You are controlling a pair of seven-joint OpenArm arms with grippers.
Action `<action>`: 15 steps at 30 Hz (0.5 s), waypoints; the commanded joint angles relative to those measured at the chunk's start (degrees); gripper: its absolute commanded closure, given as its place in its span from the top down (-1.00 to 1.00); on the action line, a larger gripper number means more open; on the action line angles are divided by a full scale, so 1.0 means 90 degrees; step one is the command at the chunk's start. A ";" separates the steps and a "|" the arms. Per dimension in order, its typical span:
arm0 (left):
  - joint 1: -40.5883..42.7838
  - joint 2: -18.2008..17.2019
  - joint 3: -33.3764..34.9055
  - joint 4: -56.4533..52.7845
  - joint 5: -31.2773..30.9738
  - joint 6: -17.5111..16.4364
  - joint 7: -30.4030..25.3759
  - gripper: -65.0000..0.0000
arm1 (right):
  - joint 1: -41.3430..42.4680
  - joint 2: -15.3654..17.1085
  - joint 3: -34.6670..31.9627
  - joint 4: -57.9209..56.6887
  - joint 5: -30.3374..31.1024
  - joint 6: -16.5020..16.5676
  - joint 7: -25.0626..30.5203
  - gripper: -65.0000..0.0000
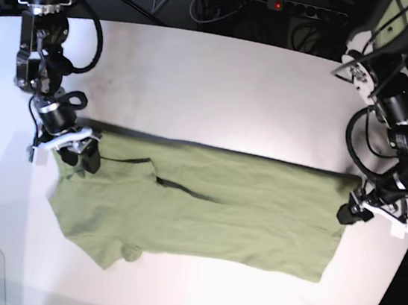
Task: Fold the T-shirt properly
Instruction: 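Lift both shoulder corners and fold them over toward the hem, then drag the folded edge with both grippers back toward the robot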
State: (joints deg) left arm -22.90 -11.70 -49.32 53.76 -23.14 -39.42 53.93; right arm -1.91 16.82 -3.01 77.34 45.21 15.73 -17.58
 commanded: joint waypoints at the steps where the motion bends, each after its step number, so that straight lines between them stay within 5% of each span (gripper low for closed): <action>1: -0.0176 -0.0082 0.0015 0.0098 -0.0130 -0.0065 -0.0097 0.07 | 0.0110 0.0080 0.0026 0.0007 0.0061 0.0055 0.0142 0.09; 5: -0.0176 -0.0082 0.0327 0.0098 -0.0130 -0.0065 -0.0107 0.03 | 0.0178 0.0090 0.0026 -0.0462 0.0061 0.0074 0.0142 -0.14; 10: -0.0206 -0.0101 0.0650 0.0098 -0.0130 -0.0065 -0.0117 -0.71 | 0.0139 0.0099 0.0026 -0.0686 0.0061 0.0065 0.0142 -0.99; 12: -0.0206 -0.0101 0.0650 0.0088 -0.0130 -0.0065 -0.0117 -0.95 | 0.0110 0.0099 0.0036 -0.0676 0.0061 0.0065 0.0142 -1.00; 15: -0.0186 -0.0111 0.0650 0.0088 -0.0111 -0.0065 -0.0117 -0.90 | -0.0037 0.0099 0.0036 -0.0657 0.0061 0.0065 0.0142 -0.99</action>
State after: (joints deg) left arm -23.05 -11.94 -43.59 53.71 -22.98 -39.42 53.67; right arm -2.87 16.86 -3.03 70.43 45.19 15.81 -17.43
